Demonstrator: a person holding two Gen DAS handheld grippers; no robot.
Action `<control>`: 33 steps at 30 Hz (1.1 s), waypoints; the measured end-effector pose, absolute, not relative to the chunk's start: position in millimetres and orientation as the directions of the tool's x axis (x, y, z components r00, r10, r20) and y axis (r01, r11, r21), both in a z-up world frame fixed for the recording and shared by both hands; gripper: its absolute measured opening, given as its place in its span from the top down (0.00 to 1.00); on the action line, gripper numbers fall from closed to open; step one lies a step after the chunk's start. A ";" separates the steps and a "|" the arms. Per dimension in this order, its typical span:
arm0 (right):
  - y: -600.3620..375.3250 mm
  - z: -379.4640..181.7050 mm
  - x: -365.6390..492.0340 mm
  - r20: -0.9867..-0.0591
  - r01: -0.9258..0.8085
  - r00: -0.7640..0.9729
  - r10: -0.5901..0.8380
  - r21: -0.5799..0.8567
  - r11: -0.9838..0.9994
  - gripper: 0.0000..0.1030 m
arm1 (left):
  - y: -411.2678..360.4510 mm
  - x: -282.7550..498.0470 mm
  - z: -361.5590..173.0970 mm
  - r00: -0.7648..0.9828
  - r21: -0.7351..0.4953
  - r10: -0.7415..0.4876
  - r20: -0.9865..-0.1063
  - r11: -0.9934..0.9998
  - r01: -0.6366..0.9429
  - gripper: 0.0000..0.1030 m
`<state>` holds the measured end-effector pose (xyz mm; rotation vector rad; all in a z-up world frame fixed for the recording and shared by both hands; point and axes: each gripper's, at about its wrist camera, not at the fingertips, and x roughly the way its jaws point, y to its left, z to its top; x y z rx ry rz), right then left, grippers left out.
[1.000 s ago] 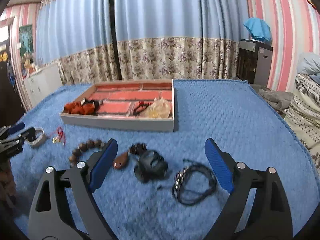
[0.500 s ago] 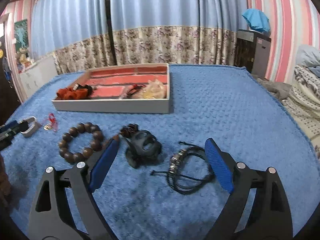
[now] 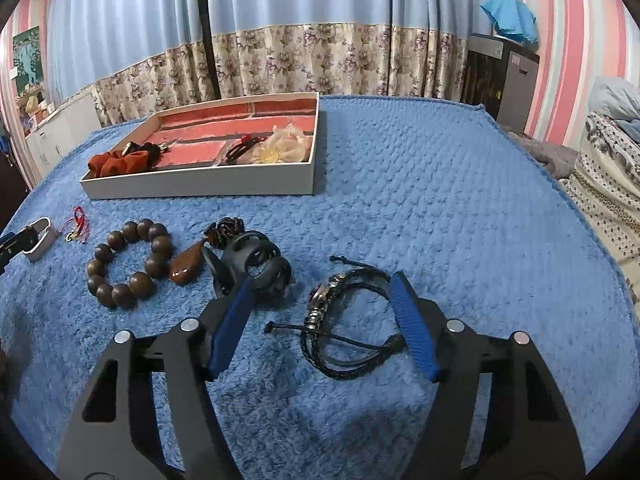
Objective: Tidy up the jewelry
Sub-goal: 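Withdraw both tools and move toward the red string bracelet and black claw clip, then grasp the red string bracelet with the left tool while the right tool grasps the black claw clip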
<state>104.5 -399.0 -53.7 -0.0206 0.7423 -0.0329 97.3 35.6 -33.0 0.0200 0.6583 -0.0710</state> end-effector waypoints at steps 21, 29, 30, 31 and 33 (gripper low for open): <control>-359.2 -59.2 140.0 -0.704 -0.107 0.708 0.056 -0.028 0.994 0.33 | -24.2 137.4 -41.2 0.732 0.014 -0.128 -0.669 0.983 0.184 0.31; -363.0 -68.7 150.3 -0.736 -0.109 0.674 0.063 -0.015 0.994 0.46 | -31.1 157.7 -52.3 0.691 -0.003 -0.133 -0.710 0.983 0.186 0.39; -363.3 -69.3 150.6 -0.737 -0.110 0.672 0.065 -0.013 0.994 0.48 | -30.7 161.5 -55.0 0.677 -0.005 -0.129 -0.725 0.983 0.183 0.42; -364.3 -69.8 151.0 -0.738 -0.109 0.672 0.067 -0.009 0.994 0.49 | -30.0 163.8 -57.7 0.665 -0.009 -0.129 -0.735 0.983 0.181 0.52; -365.0 -70.2 150.9 -0.738 -0.111 0.670 0.073 -0.002 0.994 0.49 | -25.0 169.8 -63.1 0.639 -0.027 -0.127 -0.759 0.986 0.163 0.58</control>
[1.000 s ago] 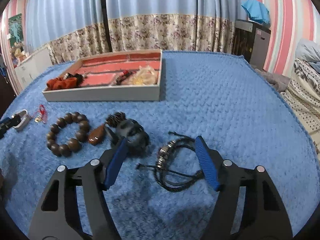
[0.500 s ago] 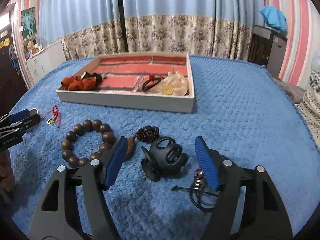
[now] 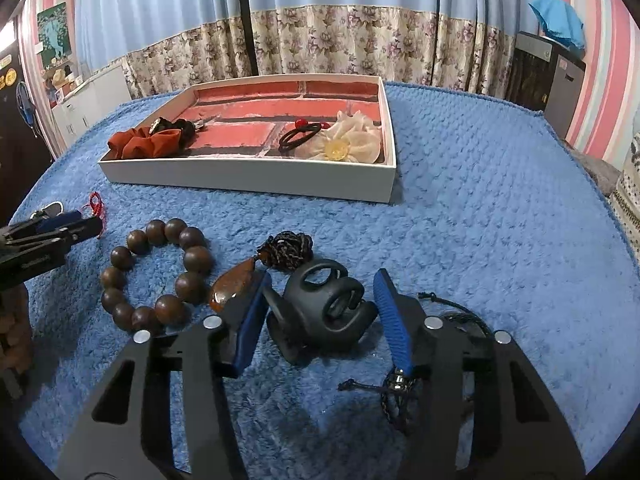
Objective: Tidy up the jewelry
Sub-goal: 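Grasp the red string bracelet with the left tool while the right tool grasps the black claw clip, then carry the red string bracelet and claw clip with both tools into the tray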
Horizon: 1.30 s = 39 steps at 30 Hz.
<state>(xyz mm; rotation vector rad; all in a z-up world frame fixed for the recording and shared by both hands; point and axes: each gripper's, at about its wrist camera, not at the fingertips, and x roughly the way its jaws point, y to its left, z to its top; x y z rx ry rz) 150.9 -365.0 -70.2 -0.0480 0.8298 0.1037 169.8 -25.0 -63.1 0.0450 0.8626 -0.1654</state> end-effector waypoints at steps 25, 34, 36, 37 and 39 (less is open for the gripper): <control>-364.2 -24.4 127.0 -0.656 -0.104 0.751 0.074 -0.006 0.995 0.51 | -13.2 133.5 -23.3 0.717 -0.040 -0.146 -0.682 0.986 0.163 0.87; -361.5 31.6 137.9 -0.567 -0.104 0.821 0.066 -0.035 0.994 0.51 | -22.7 140.2 25.5 0.775 -0.010 -0.156 -0.613 0.982 0.190 0.87; -361.3 42.2 144.5 -0.553 -0.106 0.830 0.065 -0.041 0.994 0.51 | -25.2 146.2 40.1 0.791 -0.004 -0.161 -0.590 0.980 0.197 0.87; -361.5 48.6 149.8 -0.546 -0.108 0.835 0.069 -0.039 0.993 0.51 | -26.7 150.3 48.8 0.802 0.003 -0.160 -0.575 0.980 0.198 0.87; -361.7 60.2 159.4 -0.528 -0.103 0.847 0.068 -0.037 0.994 0.51 | -28.3 157.2 59.7 0.813 0.004 -0.165 -0.558 0.979 0.202 0.87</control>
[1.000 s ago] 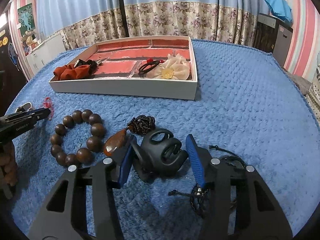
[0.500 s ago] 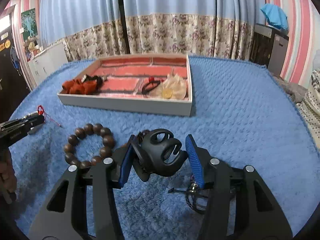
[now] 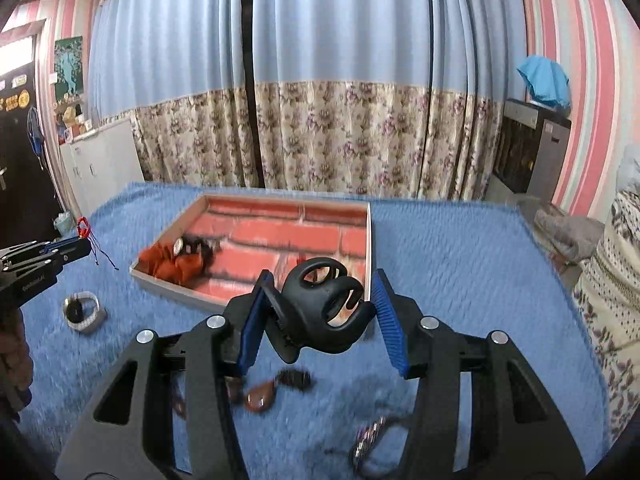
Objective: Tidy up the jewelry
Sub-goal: 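Carry the red string bracelet and claw clip with both tools into the tray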
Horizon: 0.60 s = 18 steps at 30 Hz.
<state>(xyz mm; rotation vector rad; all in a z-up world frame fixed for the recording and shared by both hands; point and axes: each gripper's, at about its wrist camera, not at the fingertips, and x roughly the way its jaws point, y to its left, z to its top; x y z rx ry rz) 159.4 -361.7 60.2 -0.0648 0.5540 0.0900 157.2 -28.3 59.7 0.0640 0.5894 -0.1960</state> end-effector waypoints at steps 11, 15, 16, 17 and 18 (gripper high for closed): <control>-347.3 71.2 243.0 -0.538 -0.102 0.840 0.062 -0.045 0.994 0.51 | -55.2 226.4 79.0 0.817 -0.020 -0.204 -0.539 0.973 0.230 0.87; -340.7 48.8 270.0 -0.574 -0.098 0.816 0.067 -0.024 0.995 0.51 | -74.3 258.4 54.3 0.779 -0.031 -0.216 -0.589 0.969 0.245 0.87; -339.2 41.7 277.2 -0.586 -0.103 0.806 0.078 -0.009 0.995 0.51 | -79.5 265.5 44.1 0.771 -0.032 -0.216 -0.599 0.969 0.246 0.87; -337.2 33.4 284.0 -0.600 -0.107 0.796 0.085 -0.002 0.994 0.51 | -82.7 269.3 37.8 0.768 -0.033 -0.218 -0.602 0.968 0.249 0.87; -335.4 28.5 287.3 -0.609 -0.109 0.789 0.085 -0.004 0.994 0.51 | -86.2 273.5 30.0 0.760 -0.037 -0.225 -0.610 0.966 0.256 0.87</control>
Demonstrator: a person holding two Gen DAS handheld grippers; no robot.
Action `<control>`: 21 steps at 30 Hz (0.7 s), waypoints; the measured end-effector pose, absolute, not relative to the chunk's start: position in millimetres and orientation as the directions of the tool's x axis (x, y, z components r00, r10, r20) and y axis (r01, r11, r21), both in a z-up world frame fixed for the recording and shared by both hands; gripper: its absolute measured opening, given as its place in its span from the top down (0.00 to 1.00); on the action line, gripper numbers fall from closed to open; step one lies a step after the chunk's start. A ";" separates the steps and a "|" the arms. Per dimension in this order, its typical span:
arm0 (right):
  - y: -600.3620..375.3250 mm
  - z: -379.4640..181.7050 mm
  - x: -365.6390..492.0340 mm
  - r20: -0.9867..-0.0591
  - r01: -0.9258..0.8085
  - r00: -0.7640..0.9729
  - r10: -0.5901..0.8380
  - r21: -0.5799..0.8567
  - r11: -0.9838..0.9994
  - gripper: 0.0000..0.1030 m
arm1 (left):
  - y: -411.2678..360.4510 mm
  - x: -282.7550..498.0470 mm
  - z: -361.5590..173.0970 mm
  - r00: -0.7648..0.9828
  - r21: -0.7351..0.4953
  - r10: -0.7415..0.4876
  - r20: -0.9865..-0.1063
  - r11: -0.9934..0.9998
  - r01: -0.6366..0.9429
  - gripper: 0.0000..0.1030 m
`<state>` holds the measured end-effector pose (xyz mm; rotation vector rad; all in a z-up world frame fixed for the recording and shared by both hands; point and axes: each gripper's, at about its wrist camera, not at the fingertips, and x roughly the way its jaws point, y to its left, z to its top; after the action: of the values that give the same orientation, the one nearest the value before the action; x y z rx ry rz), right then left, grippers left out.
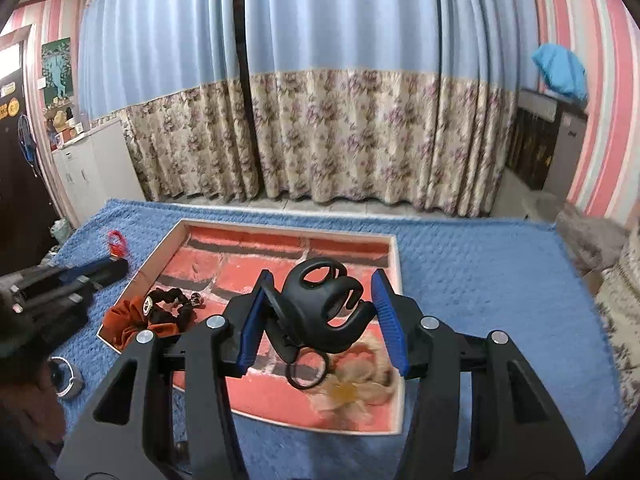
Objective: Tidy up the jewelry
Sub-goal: 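Carry the red string bracelet and claw clip with both tools into the tray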
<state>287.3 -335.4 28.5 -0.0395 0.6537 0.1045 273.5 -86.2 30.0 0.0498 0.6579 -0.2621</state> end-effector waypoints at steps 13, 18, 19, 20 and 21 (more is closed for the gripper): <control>-314.5 -45.0 307.1 -0.706 -0.181 0.700 0.104 -0.035 0.983 0.51 | -106.3 296.2 -36.3 0.692 -0.031 -0.219 -0.687 0.961 0.274 0.87; -312.1 -58.8 311.1 -0.730 -0.190 0.675 0.108 -0.030 0.981 0.51 | -112.8 305.5 -53.3 0.655 -0.032 -0.230 -0.720 0.953 0.300 0.87; -312.2 -61.4 311.8 -0.736 -0.191 0.669 0.107 -0.031 0.981 0.51 | -113.8 306.3 -56.1 0.649 -0.031 -0.229 -0.726 0.953 0.301 0.87; -312.0 -63.9 312.3 -0.741 -0.192 0.663 0.103 -0.035 0.981 0.51 | -114.7 307.0 -58.5 0.648 -0.022 -0.216 -0.730 0.956 0.294 0.87; -313.1 -65.9 313.5 -0.746 -0.193 0.658 0.100 -0.039 0.981 0.51 | -115.5 307.7 -59.7 0.645 -0.021 -0.214 -0.734 0.956 0.293 0.87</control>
<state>313.5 -313.1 -65.9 -0.1181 0.8367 0.1659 307.7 -115.5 -59.7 0.1024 0.8208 -0.2889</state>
